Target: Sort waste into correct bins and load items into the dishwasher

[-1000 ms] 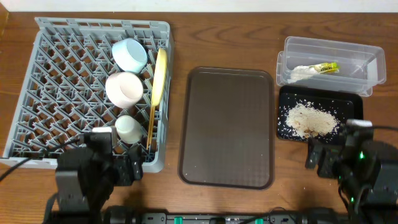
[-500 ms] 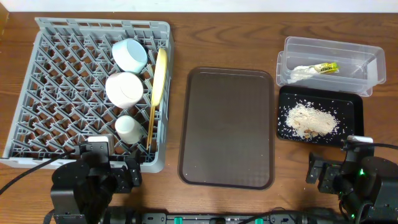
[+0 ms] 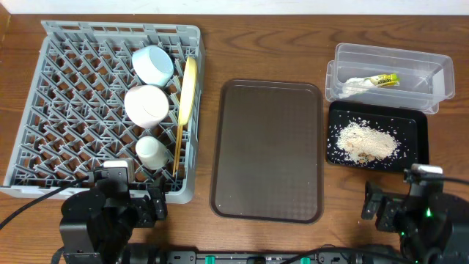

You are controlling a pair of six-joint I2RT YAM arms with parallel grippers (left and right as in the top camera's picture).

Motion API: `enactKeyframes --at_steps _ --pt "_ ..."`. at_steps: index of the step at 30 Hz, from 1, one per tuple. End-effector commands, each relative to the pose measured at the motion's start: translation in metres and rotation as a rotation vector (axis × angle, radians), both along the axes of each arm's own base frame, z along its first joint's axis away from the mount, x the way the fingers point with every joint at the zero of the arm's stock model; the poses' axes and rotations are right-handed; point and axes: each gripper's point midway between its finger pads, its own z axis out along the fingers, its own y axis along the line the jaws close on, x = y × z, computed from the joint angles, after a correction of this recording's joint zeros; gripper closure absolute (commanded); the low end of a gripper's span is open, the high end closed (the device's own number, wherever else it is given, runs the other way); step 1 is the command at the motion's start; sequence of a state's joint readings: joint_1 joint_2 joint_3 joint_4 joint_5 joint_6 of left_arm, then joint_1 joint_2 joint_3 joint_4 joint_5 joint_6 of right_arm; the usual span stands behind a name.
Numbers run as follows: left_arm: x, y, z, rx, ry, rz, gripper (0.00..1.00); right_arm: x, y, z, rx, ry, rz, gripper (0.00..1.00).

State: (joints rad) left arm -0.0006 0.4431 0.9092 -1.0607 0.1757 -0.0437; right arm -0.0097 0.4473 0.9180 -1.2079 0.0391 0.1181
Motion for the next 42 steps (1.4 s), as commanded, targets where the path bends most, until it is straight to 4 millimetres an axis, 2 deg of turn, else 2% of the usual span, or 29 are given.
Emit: enactKeyframes --at_steps 1,4,6,12,18,25,27,28,42 --pt "0.000 0.002 -0.002 0.023 0.001 -0.003 0.11 0.000 0.005 0.011 0.004 -0.120 0.028 0.01" --pt "0.000 0.002 -0.002 0.023 0.001 -0.003 0.11 0.013 0.011 0.023 -0.006 -0.287 0.072 0.01" --pt "0.000 0.002 -0.002 0.023 0.002 -0.003 0.11 0.023 0.014 0.022 -0.026 -0.386 0.102 0.01" --pt "0.000 0.002 -0.002 0.023 0.001 -0.003 0.11 0.059 0.018 0.007 -0.025 -0.631 0.105 0.01" --pt "0.000 0.002 -0.002 0.023 0.001 -0.003 0.11 0.081 0.020 -0.011 -0.020 -0.776 0.100 0.01" --pt "0.000 0.002 -0.002 0.023 0.002 -0.003 0.11 0.090 0.026 -0.041 -0.105 -0.757 0.161 0.01" --pt "0.000 0.002 -0.002 0.023 0.001 -0.003 0.11 0.091 0.028 -0.055 -0.134 -0.722 0.191 0.01" --pt "0.000 0.002 -0.002 0.023 0.001 -0.003 0.11 0.090 0.029 -0.072 -0.129 -0.655 0.203 0.01" --pt "0.000 0.002 -0.002 0.023 0.001 -0.003 0.11 0.090 0.029 -0.071 -0.130 -0.662 0.203 0.01"
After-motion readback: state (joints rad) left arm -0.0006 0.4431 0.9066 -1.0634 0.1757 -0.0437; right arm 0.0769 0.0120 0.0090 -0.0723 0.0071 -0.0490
